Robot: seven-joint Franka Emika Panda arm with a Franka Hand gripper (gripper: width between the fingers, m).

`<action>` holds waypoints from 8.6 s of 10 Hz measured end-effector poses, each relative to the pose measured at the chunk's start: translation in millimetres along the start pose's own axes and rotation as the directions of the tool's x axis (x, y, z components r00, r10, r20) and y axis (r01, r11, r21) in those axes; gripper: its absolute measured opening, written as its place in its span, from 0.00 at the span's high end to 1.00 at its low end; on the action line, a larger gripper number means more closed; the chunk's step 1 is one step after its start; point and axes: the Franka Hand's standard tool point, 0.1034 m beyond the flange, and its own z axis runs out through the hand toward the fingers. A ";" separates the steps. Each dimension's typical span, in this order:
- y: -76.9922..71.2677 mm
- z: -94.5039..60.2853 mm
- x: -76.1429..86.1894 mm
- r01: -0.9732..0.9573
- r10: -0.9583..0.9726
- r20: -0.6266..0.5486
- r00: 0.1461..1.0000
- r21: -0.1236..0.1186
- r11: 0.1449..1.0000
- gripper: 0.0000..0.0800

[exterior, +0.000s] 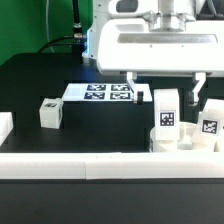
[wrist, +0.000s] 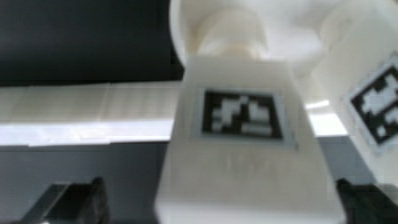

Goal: Assemble stool

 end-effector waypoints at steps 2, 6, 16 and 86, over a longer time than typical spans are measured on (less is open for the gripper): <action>2.8 -14.1 13.4 -0.002 0.002 0.021 1.000 0.011 1.000 0.19; 4.7 -13.1 14.1 -0.002 0.001 0.056 0.998 0.015 1.000 0.19; -1.0 -4.6 10.4 -0.036 0.001 0.529 0.849 0.055 0.998 0.19; -31.7 13.2 21.9 0.436 -0.487 0.256 0.835 0.230 0.870 0.19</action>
Offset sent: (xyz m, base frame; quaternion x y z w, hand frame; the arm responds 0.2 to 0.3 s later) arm 0.0000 0.0000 0.0000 0.0000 0.0000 0.0000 1.0000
